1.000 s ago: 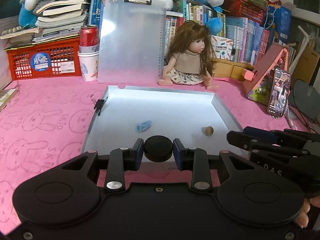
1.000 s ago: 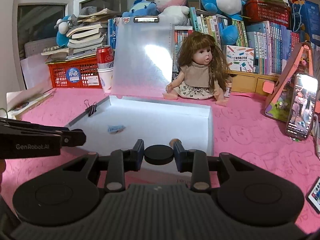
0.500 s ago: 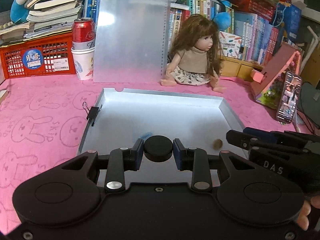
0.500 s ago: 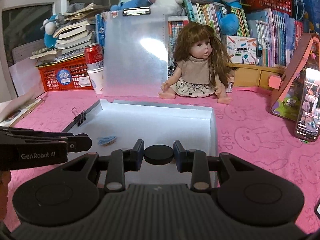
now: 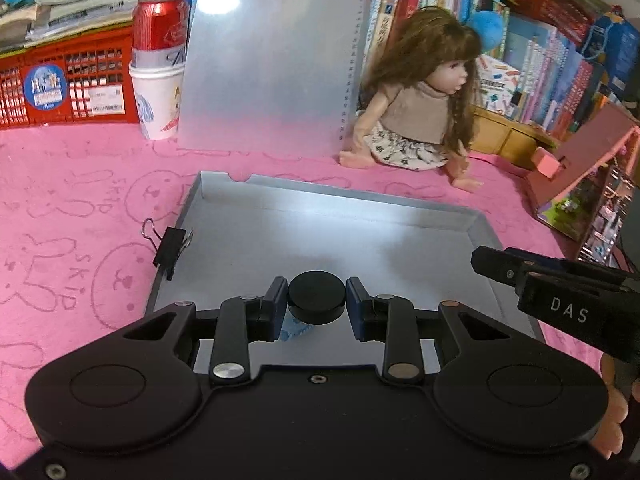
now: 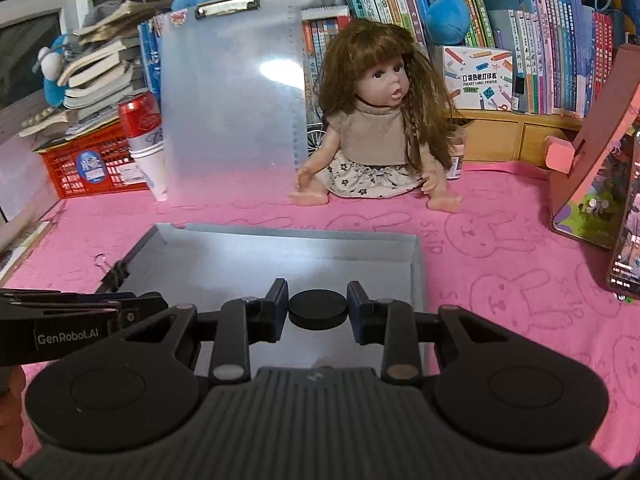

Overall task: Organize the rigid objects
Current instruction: 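Carry both black pucks with both tools over the white box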

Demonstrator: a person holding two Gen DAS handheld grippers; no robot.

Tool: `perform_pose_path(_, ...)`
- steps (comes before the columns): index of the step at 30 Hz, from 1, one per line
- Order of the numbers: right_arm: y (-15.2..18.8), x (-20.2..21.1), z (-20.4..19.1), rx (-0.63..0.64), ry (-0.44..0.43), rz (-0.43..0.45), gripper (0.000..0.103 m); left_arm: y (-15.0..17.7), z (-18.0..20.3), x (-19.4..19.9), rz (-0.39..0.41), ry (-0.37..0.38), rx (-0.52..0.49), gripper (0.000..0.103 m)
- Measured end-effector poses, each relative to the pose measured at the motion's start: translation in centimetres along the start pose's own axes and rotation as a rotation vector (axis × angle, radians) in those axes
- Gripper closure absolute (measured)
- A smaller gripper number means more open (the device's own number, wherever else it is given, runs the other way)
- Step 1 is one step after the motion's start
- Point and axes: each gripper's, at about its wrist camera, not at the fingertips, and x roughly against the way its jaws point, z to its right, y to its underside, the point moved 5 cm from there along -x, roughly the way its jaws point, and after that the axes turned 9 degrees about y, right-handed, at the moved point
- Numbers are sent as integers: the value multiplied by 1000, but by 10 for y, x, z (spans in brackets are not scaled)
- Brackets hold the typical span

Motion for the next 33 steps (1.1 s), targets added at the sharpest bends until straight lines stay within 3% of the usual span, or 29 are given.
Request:
perform_pose_path(17,17,-48,1,-21,13,-137,66,-4,-15,-40,-34,-47,0,73)
perform_pose_path(30,24,-54,-1,5,16,-158,63,1,-13,-45,-45,-64,-29,72)
perform_pose_path(33,23,-52,0,-9,9,-154,62,-1,-11,-38,-32,-58,-30,62)
